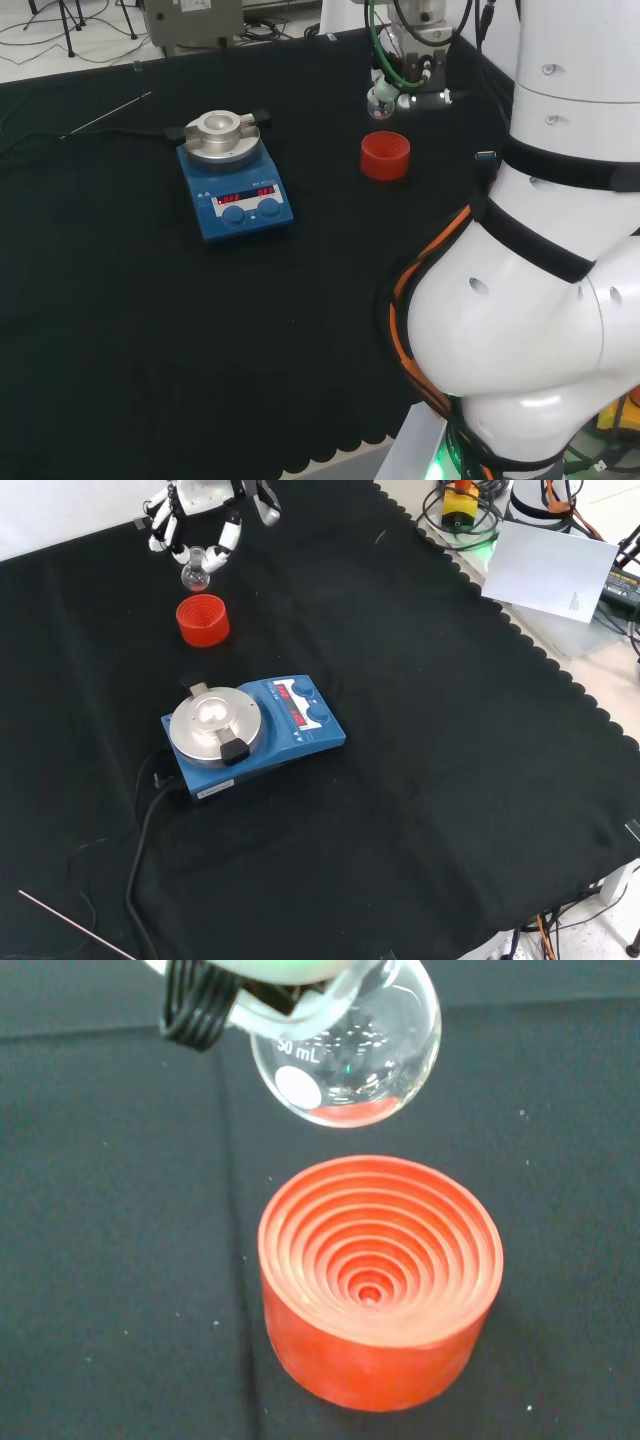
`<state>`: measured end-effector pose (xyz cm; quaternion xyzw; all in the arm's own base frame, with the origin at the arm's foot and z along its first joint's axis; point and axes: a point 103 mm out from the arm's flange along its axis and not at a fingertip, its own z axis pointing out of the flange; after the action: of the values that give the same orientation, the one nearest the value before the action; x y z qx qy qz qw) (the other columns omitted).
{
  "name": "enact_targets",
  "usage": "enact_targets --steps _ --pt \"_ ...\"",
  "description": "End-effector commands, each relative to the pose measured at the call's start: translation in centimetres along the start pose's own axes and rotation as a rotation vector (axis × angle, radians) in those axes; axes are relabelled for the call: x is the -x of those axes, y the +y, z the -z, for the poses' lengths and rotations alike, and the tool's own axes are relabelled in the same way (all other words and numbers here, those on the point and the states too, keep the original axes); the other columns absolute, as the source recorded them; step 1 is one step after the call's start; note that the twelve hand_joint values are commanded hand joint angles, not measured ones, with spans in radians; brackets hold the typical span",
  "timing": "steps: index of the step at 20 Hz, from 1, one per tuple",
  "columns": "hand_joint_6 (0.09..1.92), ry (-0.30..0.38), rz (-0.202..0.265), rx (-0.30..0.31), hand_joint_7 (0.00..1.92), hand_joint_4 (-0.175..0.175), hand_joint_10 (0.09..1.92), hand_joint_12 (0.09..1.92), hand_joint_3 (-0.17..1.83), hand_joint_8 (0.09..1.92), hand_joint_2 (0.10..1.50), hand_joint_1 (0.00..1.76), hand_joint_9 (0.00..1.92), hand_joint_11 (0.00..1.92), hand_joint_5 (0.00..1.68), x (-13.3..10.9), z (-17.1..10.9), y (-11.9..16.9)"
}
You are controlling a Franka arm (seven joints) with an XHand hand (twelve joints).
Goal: Place the round-bottom flask on the heater.
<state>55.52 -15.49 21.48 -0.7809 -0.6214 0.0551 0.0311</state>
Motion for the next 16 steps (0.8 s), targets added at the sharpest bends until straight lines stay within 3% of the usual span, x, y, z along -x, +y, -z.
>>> enact_targets --steps 1,4,11,16 --pt "1.03 -0.024 0.012 0.001 0.56 0.167 0.54 1.31 0.76 0.57 0.69 1.08 0.68 0.29 1.09 -1.6 1.1 -0.8" --pt "1.03 -0.048 0.002 0.001 0.56 0.168 0.54 1.3 0.76 0.57 0.69 1.08 0.68 0.29 1.09 -2.2 1.7 -0.8" --pt "1.03 -0.056 0.053 0.01 0.56 0.17 0.54 1.3 0.76 0.57 0.69 1.08 0.68 0.29 1.1 -4.8 3.3 -1.1" --pt "1.02 -0.082 0.097 0.018 0.56 0.175 0.54 1.31 0.77 0.57 0.68 1.08 0.67 0.28 1.1 -7.9 4.7 -1.3"
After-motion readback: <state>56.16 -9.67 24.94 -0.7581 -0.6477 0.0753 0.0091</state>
